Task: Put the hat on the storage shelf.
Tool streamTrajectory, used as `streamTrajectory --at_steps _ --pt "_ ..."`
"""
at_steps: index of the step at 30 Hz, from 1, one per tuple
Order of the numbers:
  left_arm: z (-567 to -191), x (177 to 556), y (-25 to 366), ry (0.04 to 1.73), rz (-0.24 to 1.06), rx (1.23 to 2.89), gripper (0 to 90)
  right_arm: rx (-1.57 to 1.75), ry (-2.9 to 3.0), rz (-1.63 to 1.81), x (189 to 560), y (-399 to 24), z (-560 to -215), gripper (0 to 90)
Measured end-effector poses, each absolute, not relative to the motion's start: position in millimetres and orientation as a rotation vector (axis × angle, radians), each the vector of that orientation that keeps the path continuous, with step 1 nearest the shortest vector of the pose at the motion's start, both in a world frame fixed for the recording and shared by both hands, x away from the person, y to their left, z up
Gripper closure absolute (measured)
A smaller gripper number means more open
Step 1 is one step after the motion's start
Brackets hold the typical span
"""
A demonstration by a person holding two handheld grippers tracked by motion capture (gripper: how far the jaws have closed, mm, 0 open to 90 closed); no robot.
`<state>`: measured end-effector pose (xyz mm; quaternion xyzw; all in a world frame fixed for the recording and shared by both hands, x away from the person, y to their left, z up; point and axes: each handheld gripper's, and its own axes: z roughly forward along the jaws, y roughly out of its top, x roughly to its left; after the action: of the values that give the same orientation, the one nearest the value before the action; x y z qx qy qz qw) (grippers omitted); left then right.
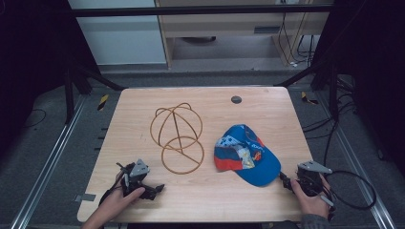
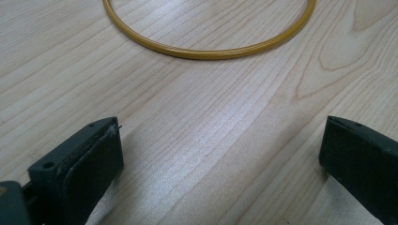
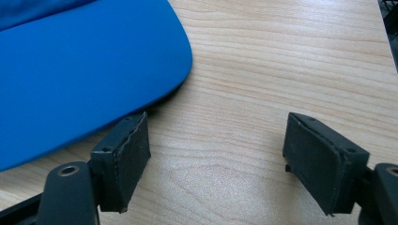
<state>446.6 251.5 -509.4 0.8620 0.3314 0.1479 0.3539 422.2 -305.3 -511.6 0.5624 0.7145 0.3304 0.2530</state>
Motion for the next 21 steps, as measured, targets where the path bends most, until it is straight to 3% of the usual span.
streamTrajectory --at_steps 21 --pt "-509.5 446.5 251.3 0.859 0.383 2.228 0.0 1.524 1.949 0.901 422.0 -305.2 -511.6 22.4"
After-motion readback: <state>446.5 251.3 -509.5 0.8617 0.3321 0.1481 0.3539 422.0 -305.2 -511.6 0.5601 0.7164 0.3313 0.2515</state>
